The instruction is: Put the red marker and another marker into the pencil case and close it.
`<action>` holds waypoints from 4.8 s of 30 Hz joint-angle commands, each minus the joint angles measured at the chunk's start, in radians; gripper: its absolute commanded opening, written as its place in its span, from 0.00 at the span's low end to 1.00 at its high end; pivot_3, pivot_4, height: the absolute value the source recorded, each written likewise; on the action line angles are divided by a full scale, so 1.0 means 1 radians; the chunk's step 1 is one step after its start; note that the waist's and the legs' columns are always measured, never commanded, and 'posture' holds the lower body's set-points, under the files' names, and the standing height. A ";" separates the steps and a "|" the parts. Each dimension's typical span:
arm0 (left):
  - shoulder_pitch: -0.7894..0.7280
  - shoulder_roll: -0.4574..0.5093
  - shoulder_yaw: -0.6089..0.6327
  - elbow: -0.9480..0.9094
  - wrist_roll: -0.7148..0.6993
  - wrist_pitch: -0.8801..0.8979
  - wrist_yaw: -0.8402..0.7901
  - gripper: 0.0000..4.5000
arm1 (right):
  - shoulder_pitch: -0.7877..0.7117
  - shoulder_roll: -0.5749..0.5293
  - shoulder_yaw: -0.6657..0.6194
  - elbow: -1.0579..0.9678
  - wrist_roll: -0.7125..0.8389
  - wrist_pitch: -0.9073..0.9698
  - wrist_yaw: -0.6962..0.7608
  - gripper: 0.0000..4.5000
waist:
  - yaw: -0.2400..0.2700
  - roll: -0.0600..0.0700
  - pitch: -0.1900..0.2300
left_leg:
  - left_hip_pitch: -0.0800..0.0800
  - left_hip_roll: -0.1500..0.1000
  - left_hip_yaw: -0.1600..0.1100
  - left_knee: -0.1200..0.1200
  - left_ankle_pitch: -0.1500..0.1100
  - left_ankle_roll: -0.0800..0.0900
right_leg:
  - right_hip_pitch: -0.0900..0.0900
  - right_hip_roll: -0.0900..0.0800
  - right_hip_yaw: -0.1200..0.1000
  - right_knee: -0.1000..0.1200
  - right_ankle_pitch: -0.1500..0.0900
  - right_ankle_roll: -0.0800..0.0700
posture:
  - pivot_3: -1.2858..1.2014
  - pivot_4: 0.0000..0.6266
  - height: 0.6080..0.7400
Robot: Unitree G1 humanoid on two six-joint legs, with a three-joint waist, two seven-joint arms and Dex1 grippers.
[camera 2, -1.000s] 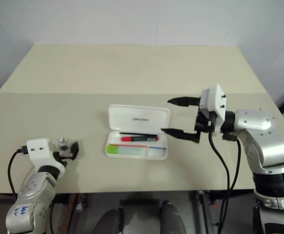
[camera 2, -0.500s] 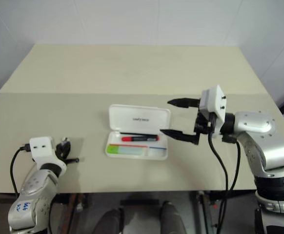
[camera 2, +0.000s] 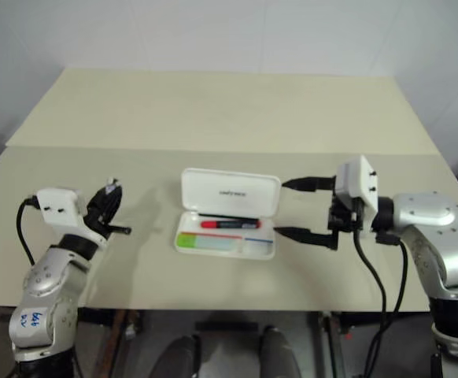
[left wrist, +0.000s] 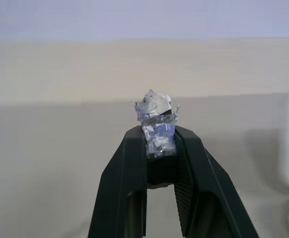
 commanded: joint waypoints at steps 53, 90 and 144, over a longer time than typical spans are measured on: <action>-0.573 0.013 -0.635 0.594 0.148 -0.183 -0.857 0.07 | 0.575 0.058 -0.401 -0.250 0.020 -0.055 -0.239 1.00 | -0.003 0.001 0.000 | 0.001 0.000 0.001 0.002 0.001 0.001 | 0.001 0.000 0.002 0.001 0.001 0.001 | 0.52 0.24 1.00; -0.620 -0.102 -0.661 0.733 0.231 -0.219 -0.830 0.74 | 0.523 0.095 -0.341 -0.285 0.009 -0.072 -0.314 1.00 | -0.003 0.001 0.000 | 0.001 0.000 0.001 0.002 0.001 0.001 | 0.001 0.001 0.002 0.001 0.001 0.002 | 0.52 0.24 1.00; -0.649 0.084 -0.206 1.013 0.073 -0.277 -0.548 0.01 | 0.252 0.037 -0.151 -0.185 0.023 -0.045 -0.177 1.00 | -0.005 0.001 0.000 | 0.002 0.000 0.000 0.000 0.001 0.001 | 0.000 0.001 0.001 0.006 0.009 0.017 | 0.52 0.24 1.00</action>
